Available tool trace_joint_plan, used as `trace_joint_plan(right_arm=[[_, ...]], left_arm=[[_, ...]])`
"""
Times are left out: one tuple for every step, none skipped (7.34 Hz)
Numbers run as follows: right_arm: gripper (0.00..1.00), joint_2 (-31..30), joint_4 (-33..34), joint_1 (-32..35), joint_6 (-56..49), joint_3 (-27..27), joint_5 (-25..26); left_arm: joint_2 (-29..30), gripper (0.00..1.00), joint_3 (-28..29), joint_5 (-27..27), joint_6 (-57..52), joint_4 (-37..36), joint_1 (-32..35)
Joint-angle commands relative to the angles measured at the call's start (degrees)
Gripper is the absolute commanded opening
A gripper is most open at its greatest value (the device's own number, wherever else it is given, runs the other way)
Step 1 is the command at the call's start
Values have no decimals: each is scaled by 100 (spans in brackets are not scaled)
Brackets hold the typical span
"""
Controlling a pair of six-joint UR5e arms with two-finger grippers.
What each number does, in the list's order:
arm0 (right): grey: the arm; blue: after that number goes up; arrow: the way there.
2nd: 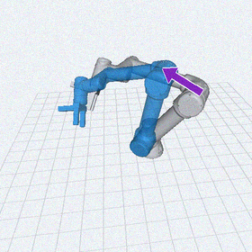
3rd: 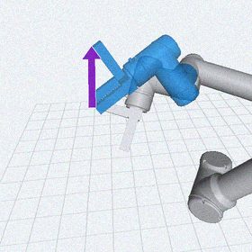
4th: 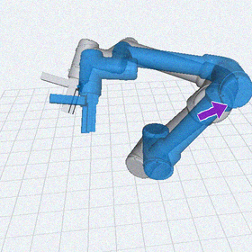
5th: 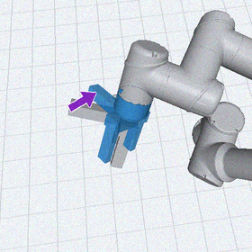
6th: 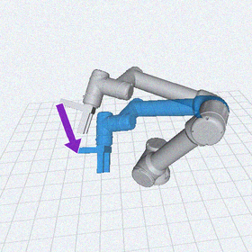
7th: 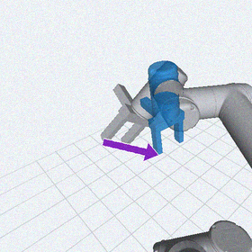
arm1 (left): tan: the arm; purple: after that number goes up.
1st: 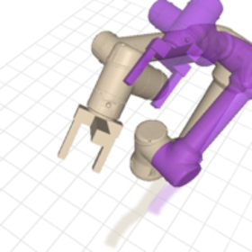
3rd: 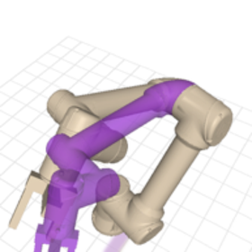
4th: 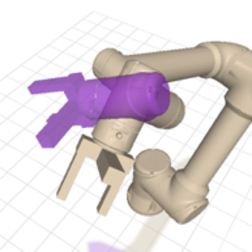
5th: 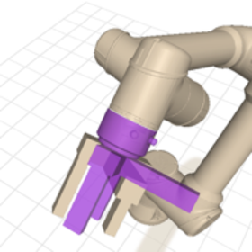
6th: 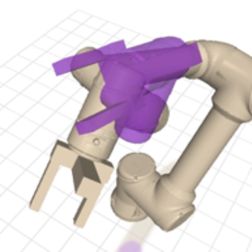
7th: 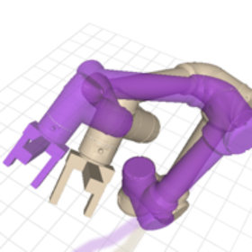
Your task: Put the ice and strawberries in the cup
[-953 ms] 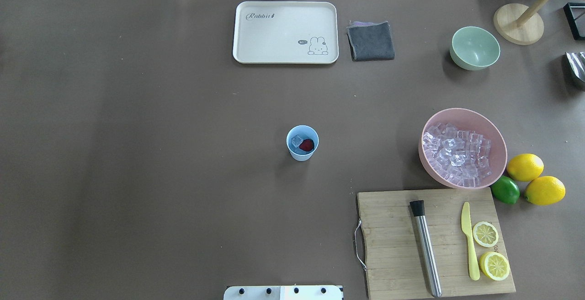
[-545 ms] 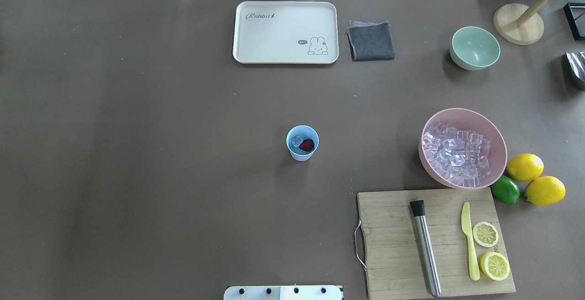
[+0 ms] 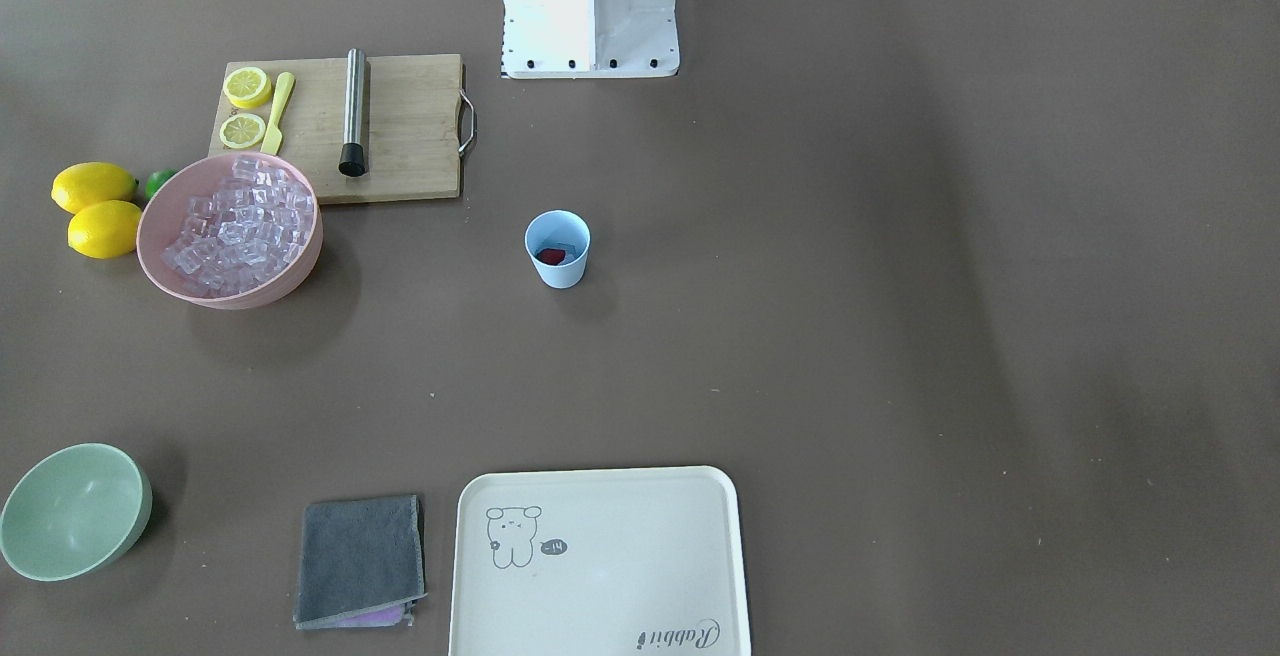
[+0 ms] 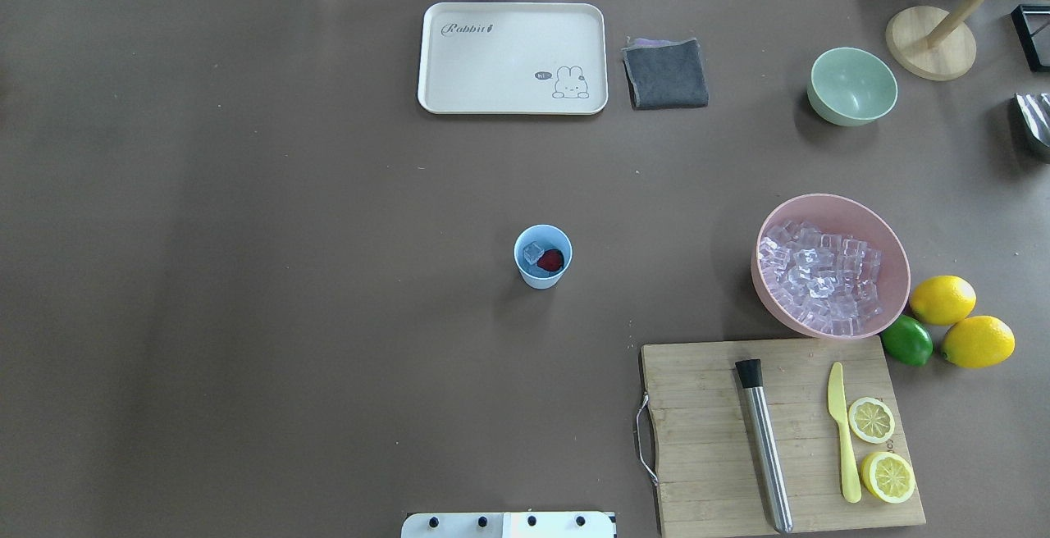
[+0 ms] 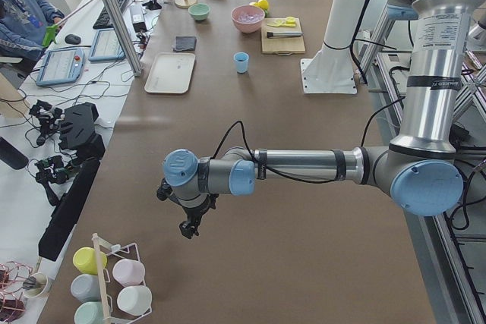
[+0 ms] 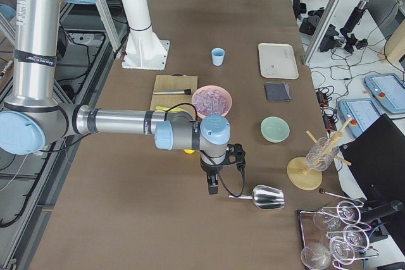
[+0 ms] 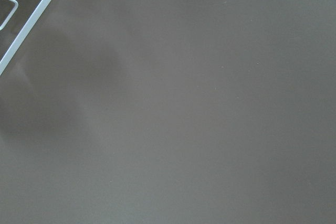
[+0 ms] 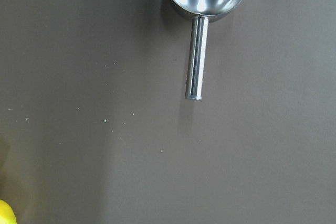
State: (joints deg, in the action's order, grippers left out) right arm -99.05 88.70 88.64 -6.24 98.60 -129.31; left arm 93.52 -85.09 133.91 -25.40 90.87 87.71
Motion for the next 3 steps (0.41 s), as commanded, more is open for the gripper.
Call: trace_joint_plan(right_arm=[[100, -17, -1, -4, 0, -8, -24], [100, -17, 7, -4, 0, -8, -25], [100, -17, 7, -4, 0, -16, -25]], left_arm=[[0, 98, 18, -5, 0, 1, 0], [0, 98, 27, -5, 0, 10, 0], [0, 98, 79, -5, 0, 10, 0]])
